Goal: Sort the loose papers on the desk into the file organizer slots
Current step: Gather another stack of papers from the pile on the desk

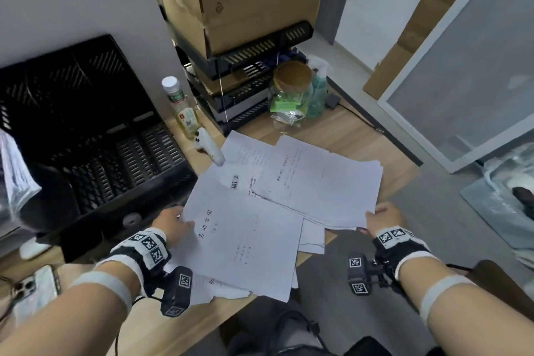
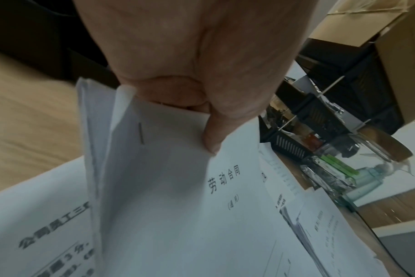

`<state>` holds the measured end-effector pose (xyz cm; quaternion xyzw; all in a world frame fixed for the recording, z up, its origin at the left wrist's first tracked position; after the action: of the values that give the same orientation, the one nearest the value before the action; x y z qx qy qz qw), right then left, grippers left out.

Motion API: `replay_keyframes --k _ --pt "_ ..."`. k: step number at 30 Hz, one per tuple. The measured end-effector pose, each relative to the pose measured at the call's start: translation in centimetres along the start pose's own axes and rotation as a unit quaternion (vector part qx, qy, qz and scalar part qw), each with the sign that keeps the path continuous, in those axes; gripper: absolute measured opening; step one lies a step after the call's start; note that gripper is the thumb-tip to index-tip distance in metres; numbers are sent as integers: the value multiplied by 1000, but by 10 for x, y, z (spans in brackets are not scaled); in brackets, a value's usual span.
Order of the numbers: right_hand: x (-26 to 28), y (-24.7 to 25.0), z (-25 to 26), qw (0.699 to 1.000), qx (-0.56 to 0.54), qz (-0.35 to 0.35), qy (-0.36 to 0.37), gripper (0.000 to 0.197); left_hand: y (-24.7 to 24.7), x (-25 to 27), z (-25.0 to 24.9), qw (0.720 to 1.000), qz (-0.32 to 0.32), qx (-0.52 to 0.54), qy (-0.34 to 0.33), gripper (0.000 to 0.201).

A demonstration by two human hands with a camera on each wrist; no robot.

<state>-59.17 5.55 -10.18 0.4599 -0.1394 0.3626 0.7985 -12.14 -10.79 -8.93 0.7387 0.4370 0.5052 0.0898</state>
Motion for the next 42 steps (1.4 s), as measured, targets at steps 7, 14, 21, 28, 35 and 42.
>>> replay_keyframes --k 7,14,21,28,35,42 --pt "12 5 -2 998 64 24 8 14 -9 -5 8 1000 8 13 7 25" --pt "20 7 -7 981 -173 78 -44 14 -17 -6 4 999 23 25 -2 21" --pt "34 5 -17 958 -264 93 -56 12 -24 -2 7 994 35 98 21 15" --pt "59 -42 -23 971 -43 233 17 19 -37 13 6 923 83 373 48 22" --pt "94 -81 -23 939 106 311 98 21 -44 24 14 928 169 326 62 36" --pt "101 -91 -25 931 168 309 101 11 -47 32 20 958 165 235 19 35"
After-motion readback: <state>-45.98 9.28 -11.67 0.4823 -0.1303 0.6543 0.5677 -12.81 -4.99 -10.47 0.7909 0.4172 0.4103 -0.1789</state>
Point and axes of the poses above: each hand's wrist, its own x-axis away from the middle knuckle, its own y-axis out of the back of the hand, z = x × y, the point moved 4 cm from there along -x, towards the middle knuckle, and after that the axes turned 7 degrees about z, right-handed, at the moved point
